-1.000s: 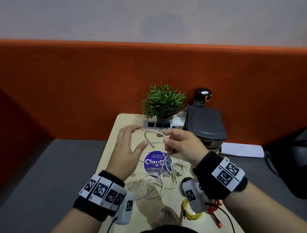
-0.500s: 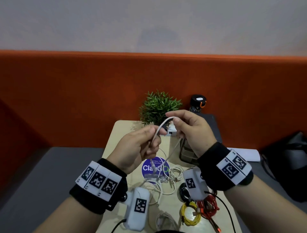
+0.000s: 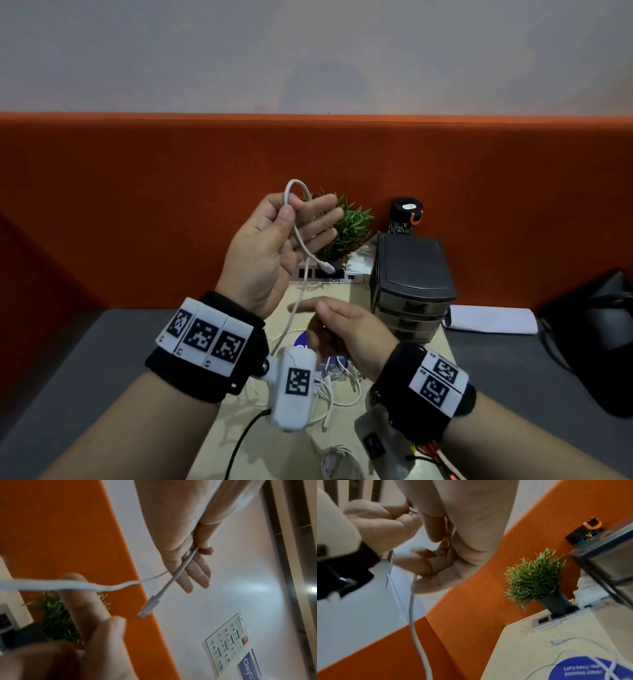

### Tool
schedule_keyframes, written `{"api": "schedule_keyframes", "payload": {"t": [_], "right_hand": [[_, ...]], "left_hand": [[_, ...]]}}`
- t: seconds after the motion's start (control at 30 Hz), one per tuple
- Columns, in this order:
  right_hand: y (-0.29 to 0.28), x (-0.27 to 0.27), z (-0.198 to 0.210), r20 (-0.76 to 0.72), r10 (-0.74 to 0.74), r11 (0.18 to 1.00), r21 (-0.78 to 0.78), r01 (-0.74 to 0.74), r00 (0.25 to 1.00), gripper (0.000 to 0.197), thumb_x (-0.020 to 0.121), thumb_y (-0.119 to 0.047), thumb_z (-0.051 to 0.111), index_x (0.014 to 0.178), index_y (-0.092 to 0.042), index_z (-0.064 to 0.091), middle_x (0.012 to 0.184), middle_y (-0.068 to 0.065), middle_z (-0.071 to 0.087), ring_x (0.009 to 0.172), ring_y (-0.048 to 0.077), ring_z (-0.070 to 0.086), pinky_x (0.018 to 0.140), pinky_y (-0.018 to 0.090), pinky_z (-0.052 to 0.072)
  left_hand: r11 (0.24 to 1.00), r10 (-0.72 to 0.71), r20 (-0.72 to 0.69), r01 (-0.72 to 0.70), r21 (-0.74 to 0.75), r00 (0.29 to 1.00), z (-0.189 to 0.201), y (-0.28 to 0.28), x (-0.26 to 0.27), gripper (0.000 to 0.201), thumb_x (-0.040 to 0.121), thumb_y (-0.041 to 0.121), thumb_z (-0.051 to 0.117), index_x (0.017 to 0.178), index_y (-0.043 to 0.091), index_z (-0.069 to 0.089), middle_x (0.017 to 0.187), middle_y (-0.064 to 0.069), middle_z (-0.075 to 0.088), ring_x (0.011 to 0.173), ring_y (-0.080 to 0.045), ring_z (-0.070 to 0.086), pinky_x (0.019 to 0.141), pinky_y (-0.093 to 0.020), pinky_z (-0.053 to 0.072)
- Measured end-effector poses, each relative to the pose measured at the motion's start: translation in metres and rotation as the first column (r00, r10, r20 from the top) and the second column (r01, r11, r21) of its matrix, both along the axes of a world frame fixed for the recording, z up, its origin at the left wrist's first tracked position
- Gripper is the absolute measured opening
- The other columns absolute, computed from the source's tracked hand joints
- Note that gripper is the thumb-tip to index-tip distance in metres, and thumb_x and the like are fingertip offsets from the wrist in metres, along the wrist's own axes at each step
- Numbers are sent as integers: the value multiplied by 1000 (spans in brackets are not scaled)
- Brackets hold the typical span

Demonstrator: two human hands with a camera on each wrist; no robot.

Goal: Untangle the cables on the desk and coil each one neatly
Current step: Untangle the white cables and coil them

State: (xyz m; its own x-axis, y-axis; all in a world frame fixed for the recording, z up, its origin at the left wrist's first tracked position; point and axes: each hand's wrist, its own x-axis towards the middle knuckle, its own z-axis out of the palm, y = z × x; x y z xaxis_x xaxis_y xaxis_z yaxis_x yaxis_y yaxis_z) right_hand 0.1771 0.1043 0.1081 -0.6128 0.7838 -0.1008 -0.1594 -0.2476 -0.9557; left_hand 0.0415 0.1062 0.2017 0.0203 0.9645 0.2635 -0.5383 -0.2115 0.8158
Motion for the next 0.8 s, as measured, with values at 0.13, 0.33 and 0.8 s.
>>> {"api": "schedule_keyframes", "payload": {"t": [0.13,0.33,0.8], "right_hand": [[-2,-3,5,-95,57,996,-57,-62,994,15,89,-18,53,85,-5,61,81,11,61,76,19,64,67,24,55],[-3,-6,11,5,83,991,-110,-82,997,19,100,-10,37,84,-8,47,56,8,50,40,17,46,42,23,45],[10,29,60,296,-170,868,496,1,940,17,95,-16,53,98,-17,70,44,-17,49,40,3,39,45,12,33]], "left_hand": [[996,88,-64,-87,12,994,-3,5,-2,26,102,11,23,91,10,47,115,-16,66,111,-28,63,98,-41,49],[977,210,-129,-202,68,969,-12,15,-9,25,102,6,26,90,10,47,133,-10,55,125,-18,52,107,-34,40],[956,292,-889,-127,264,353,-54,15,-21,16,100,14,40,95,18,55,83,5,65,76,-7,60,72,-24,48]]}}
